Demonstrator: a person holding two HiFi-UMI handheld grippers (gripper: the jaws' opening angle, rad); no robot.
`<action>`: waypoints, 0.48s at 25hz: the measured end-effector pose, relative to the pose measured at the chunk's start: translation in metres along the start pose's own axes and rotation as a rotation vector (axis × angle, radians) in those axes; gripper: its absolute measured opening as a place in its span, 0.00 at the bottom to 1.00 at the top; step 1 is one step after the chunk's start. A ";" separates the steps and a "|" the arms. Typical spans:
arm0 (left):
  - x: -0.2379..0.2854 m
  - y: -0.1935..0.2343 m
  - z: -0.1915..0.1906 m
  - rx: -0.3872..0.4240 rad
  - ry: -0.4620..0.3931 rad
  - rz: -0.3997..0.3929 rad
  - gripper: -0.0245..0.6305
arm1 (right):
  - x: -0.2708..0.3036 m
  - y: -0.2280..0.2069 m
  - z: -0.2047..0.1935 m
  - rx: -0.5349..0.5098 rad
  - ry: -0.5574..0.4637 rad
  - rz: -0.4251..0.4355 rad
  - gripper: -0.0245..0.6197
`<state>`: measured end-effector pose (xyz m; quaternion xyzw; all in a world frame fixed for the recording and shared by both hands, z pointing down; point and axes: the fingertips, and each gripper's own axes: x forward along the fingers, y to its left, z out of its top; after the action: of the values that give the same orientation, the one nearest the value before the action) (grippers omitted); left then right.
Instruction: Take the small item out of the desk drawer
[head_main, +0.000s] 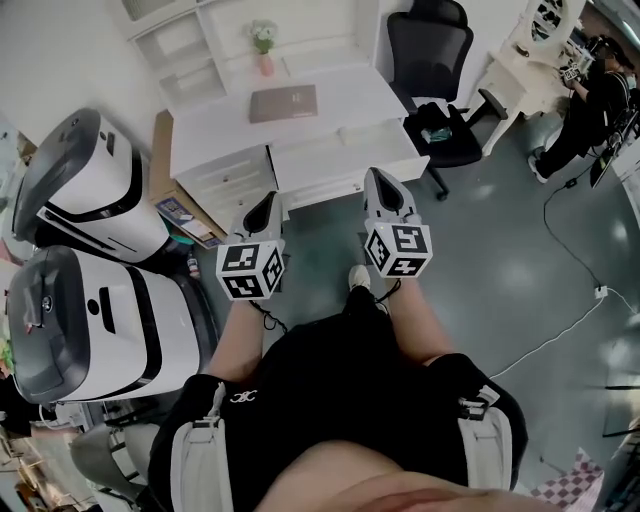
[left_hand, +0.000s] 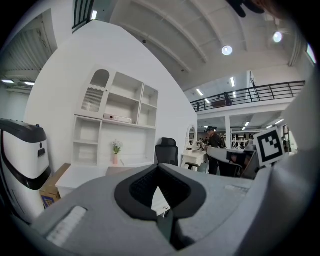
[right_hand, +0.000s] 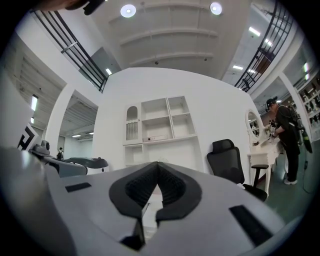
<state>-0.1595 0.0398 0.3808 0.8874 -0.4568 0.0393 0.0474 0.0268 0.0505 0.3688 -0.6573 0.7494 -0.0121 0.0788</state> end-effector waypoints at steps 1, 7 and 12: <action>0.012 0.002 0.001 0.000 0.001 -0.001 0.06 | 0.011 -0.007 -0.001 0.000 0.002 -0.001 0.03; 0.087 0.014 0.012 -0.007 0.012 0.005 0.06 | 0.079 -0.045 0.000 -0.007 0.014 0.017 0.03; 0.151 0.024 0.027 -0.016 0.014 0.018 0.06 | 0.137 -0.078 0.004 -0.003 0.029 0.043 0.03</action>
<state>-0.0912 -0.0989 0.3725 0.8825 -0.4648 0.0424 0.0574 0.0867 -0.0951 0.3600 -0.6409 0.7645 -0.0189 0.0669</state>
